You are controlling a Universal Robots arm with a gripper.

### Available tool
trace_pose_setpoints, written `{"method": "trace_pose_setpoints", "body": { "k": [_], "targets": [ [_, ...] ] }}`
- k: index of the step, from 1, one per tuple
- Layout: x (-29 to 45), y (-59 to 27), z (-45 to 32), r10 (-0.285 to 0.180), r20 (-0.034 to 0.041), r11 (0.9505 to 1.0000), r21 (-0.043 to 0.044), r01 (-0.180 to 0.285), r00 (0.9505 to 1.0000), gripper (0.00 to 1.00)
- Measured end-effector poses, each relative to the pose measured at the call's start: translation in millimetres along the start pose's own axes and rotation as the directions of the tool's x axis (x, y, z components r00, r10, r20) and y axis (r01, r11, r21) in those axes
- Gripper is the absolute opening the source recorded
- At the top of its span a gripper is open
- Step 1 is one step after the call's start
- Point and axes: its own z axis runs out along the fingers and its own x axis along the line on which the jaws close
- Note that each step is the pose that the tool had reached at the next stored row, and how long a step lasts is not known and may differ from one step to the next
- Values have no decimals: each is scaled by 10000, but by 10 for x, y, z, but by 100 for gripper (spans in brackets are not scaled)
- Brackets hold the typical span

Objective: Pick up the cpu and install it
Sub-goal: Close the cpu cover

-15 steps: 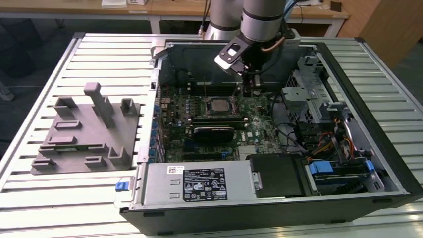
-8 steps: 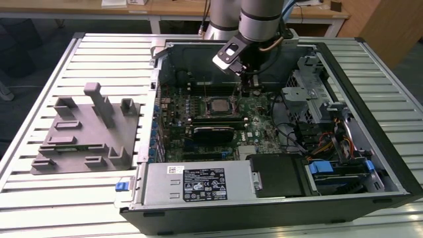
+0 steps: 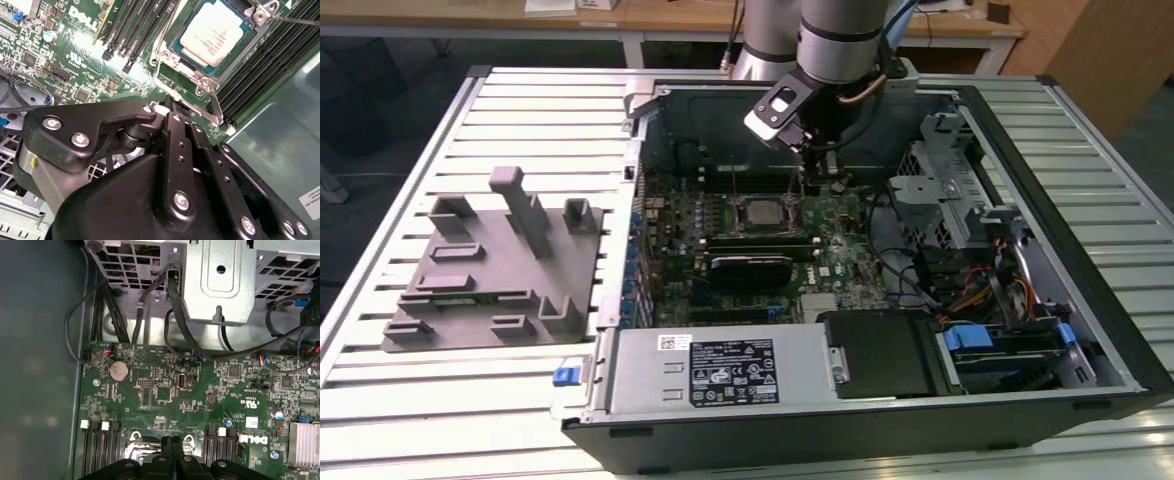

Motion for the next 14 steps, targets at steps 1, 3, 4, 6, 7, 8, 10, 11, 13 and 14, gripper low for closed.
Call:
{"method": "trace_pose_setpoints", "body": {
  "k": [1,3,4,6,7,8,10,11,13,14],
  "targets": [
    [0,-6,0,0,-1,10000,0,0,10000,11],
    [1,-18,-1,0,-2,10000,0,0,10000,11],
    [1,-24,-1,0,-2,10000,0,0,10000,11],
    [2,-35,-1,0,-2,10000,0,0,10000,11],
    [2,-39,-1,0,-3,10000,0,0,10000,11],
    [2,-43,-1,0,-3,10000,0,0,10000,11],
    [2,-50,-2,0,-3,10000,0,0,10000,11],
    [3,-55,-2,0,-4,10000,0,0,10000,11],
    [3,-67,-2,0,-5,10000,0,0,10000,11],
    [4,-72,-2,1,-6,10000,0,-1,10000,11]
  ]
}}
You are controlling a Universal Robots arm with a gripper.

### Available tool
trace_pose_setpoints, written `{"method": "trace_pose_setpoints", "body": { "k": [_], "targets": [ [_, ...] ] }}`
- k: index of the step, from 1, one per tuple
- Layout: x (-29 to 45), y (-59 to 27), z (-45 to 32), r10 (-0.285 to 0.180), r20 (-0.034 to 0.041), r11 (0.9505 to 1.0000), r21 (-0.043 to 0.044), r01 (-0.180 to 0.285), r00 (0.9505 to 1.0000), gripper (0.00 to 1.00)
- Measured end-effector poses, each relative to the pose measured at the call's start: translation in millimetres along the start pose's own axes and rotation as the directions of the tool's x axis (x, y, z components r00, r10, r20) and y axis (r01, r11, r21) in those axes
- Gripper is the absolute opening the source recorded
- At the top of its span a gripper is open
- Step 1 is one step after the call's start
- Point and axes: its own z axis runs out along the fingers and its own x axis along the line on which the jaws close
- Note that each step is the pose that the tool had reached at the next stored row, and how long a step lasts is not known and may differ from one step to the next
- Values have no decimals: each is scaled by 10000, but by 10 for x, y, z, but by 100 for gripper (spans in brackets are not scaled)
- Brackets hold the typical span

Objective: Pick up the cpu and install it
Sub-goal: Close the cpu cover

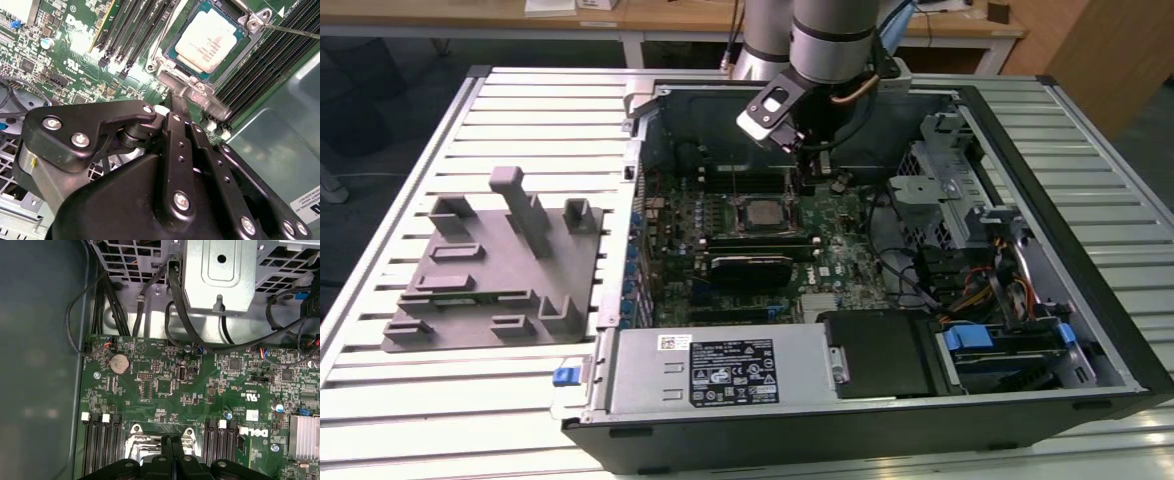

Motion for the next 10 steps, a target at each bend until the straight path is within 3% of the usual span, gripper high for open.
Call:
{"method": "trace_pose_setpoints", "body": {
  "k": [10],
  "targets": [
    [4,-87,-2,-1,-6,10000,-1,1,10000,11]
  ]
}}
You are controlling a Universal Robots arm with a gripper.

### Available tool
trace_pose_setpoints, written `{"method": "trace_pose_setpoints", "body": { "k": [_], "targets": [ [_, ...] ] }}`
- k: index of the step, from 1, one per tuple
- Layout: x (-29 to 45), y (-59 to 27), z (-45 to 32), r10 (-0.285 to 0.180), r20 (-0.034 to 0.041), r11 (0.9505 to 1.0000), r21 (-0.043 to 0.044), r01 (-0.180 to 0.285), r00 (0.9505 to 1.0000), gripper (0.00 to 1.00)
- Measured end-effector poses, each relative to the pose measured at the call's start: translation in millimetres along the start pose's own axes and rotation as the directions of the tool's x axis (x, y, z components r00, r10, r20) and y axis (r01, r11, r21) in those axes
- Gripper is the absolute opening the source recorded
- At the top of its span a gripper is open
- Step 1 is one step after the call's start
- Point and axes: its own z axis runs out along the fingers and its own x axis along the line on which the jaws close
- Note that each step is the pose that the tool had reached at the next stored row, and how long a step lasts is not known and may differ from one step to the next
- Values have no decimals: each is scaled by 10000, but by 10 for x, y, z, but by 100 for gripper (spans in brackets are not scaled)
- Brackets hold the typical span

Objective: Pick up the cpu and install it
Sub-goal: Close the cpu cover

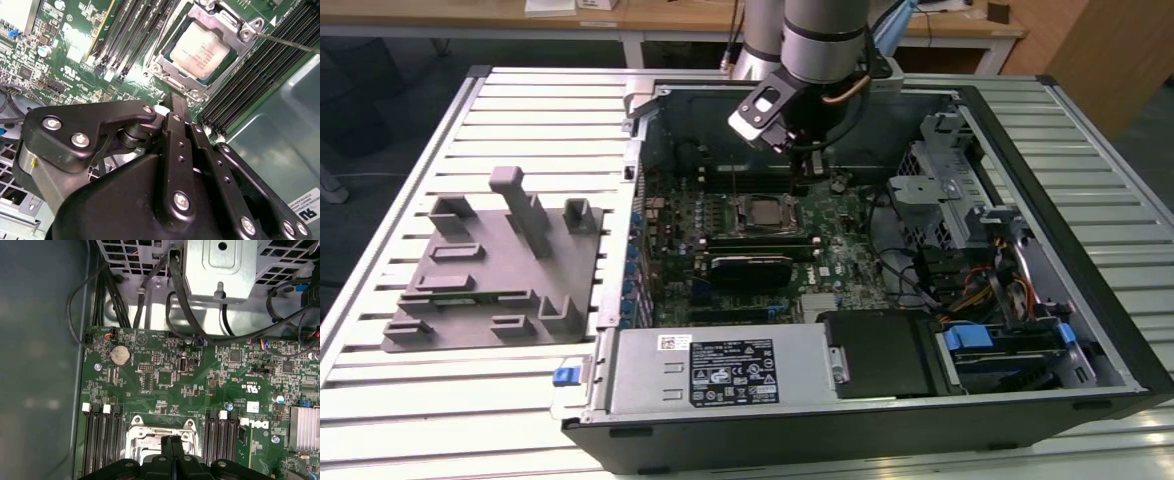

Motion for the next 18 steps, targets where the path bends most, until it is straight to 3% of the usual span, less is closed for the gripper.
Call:
{"method": "trace_pose_setpoints", "body": {
  "k": [13,18],
  "targets": [
    [-51,-173,3,-10,1,10000,-4,10,10000,11],
    [-64,-342,8,-16,1,10000,-4,16,10000,11]
  ]
}}
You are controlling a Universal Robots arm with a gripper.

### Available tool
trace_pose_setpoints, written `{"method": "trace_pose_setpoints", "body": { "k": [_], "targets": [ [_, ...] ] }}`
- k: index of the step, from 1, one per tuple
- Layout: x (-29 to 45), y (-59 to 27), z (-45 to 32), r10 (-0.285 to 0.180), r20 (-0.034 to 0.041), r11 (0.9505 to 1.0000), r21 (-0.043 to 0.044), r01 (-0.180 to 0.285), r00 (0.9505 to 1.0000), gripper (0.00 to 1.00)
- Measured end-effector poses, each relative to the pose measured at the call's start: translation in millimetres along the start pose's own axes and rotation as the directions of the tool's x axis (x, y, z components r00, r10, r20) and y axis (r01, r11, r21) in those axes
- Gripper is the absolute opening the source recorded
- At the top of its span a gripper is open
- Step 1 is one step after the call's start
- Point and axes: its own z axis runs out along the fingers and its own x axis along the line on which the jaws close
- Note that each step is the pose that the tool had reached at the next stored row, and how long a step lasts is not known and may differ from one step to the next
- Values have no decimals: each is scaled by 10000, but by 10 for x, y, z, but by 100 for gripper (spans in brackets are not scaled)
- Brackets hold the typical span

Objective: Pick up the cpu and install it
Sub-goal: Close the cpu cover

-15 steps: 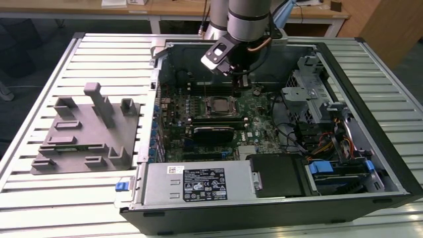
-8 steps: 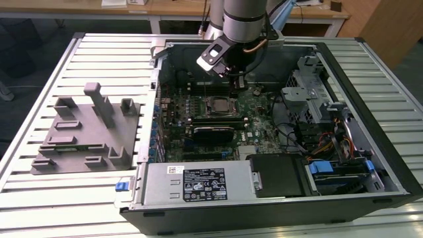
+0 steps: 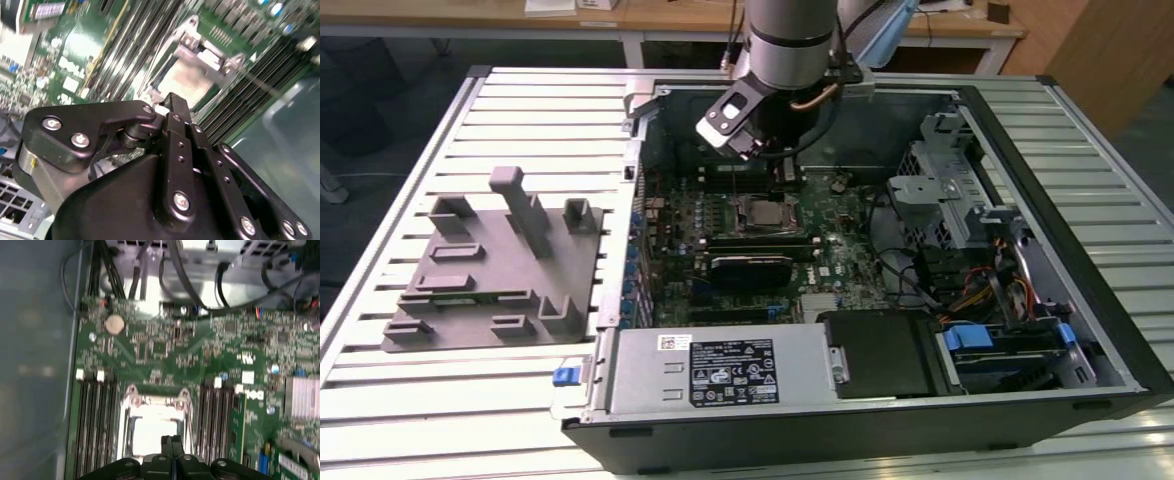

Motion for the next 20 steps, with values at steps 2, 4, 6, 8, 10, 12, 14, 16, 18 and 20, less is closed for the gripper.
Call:
{"method": "trace_pose_setpoints", "body": {
  "k": [2,4,6,8,10,12,14,16,18,20],
  "targets": [
    [3,-77,4,-2,0,10000,0,2,10000,11],
    [7,-138,15,-3,-1,10000,-1,3,10000,11],
    [8,-164,44,-5,-1,10000,2,5,10000,11],
    [8,-168,80,-7,-3,10000,16,7,10000,11],
    [8,-172,116,-9,-2,10000,39,9,10000,11],
    [9,-178,150,-10,-4,10000,57,10,10000,11],
    [9,-183,165,-10,-5,10000,61,10,10000,11],
    [8,-185,166,-11,-1,10000,65,11,10000,11],
    [9,-194,173,-8,-4,10000,62,8,10000,11],
    [10,-211,181,-9,-4,10000,63,9,10000,11]
  ]
}}
